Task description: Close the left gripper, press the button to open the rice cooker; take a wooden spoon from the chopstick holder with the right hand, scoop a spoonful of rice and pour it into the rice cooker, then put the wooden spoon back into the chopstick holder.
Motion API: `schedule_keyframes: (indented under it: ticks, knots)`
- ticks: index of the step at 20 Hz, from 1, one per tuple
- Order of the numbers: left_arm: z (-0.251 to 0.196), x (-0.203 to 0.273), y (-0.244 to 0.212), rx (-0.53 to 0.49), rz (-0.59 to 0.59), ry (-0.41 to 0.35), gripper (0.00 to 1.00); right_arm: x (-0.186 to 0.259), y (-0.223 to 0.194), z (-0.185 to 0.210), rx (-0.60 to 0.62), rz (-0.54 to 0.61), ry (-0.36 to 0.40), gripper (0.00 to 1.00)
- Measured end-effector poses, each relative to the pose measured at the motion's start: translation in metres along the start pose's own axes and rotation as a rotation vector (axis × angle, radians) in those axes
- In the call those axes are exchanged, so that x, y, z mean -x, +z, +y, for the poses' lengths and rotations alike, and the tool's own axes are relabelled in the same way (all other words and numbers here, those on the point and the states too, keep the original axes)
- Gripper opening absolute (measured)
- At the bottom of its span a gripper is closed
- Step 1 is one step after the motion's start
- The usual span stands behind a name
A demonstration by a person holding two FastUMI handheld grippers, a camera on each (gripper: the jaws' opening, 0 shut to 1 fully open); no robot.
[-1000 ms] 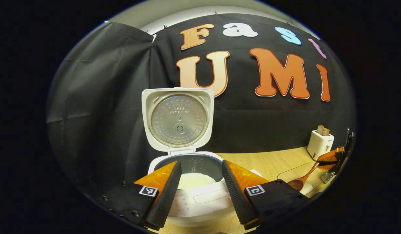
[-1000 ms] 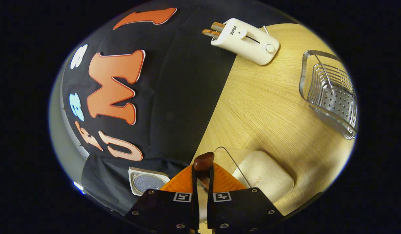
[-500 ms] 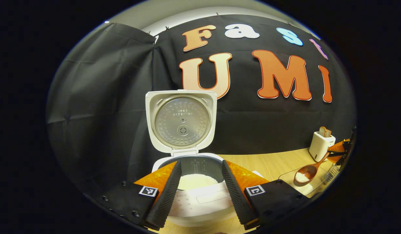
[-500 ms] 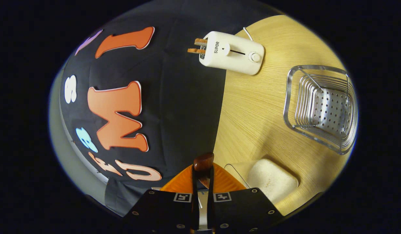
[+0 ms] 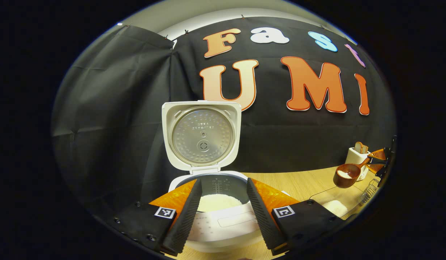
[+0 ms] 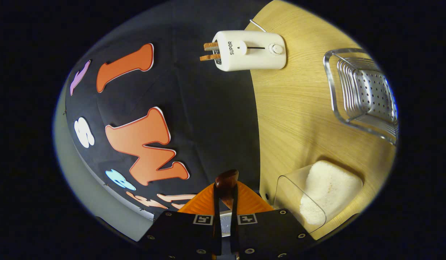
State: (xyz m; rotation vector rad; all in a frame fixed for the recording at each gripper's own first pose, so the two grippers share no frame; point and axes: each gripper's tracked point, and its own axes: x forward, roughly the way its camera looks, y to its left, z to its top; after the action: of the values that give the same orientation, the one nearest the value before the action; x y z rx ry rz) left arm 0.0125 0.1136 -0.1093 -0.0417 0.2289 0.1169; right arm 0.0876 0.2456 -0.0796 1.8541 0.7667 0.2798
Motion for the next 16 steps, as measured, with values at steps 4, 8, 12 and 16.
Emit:
schedule_keyframes:
  ticks: [4, 8, 12, 16]
  knots:
    - [0.010, 0.003, 0.002, 0.009, -0.008, 0.017, 0.83, -0.011, -0.020, 0.010, -0.003, 0.019, 0.002, 0.10]
    - [0.025, 0.007, 0.003, 0.024, -0.016, 0.039, 0.83, -0.025, -0.041, 0.026, 0.024, 0.042, 0.014, 0.10]
    - [0.041, 0.012, 0.003, 0.037, -0.024, 0.062, 0.83, -0.043, -0.068, 0.051, 0.068, 0.069, 0.044, 0.10]
    - [0.063, 0.016, -0.001, 0.043, -0.025, 0.092, 0.83, -0.062, -0.093, 0.070, 0.120, 0.090, 0.064, 0.10]
